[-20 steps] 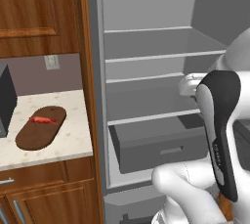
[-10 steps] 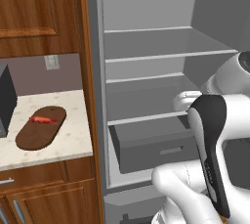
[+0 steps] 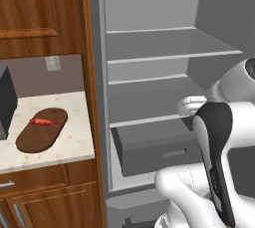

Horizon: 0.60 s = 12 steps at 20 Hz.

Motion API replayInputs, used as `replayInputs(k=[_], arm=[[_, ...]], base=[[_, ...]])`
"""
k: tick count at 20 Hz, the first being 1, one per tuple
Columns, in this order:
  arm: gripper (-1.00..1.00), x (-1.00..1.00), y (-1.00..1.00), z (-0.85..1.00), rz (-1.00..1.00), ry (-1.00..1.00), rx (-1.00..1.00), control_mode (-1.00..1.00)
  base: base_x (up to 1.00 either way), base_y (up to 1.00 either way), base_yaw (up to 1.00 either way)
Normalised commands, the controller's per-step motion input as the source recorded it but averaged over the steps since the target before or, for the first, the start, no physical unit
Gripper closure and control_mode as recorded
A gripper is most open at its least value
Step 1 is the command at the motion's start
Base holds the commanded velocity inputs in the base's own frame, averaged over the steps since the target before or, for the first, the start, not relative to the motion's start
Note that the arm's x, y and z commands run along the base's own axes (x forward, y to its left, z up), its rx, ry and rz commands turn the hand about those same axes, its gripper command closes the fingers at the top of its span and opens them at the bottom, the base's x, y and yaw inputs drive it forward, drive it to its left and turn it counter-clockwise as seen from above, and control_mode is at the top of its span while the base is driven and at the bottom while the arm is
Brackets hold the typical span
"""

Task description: Retrieve a lemon from the fridge and place it on the cutting board with the fish.

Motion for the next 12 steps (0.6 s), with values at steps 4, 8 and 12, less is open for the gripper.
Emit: replayInputs(k=[4, 8, 12], arm=[[1.0, -0.14, 0.0, -0.01, 0.0, 0.0, 0.0, 1.0], [1.0, 0.0, 0.0, 0.0, 0.0, 0.0, 0.0, 1.0], [1.0, 0.0, 0.0, 0.0, 0.0, 0.0, 0.0, 1.0]], base=[[-0.27, 0.03, 0.0], [-0.66, 0.28, 0.0], [-0.42, 0.66, 0.0]])
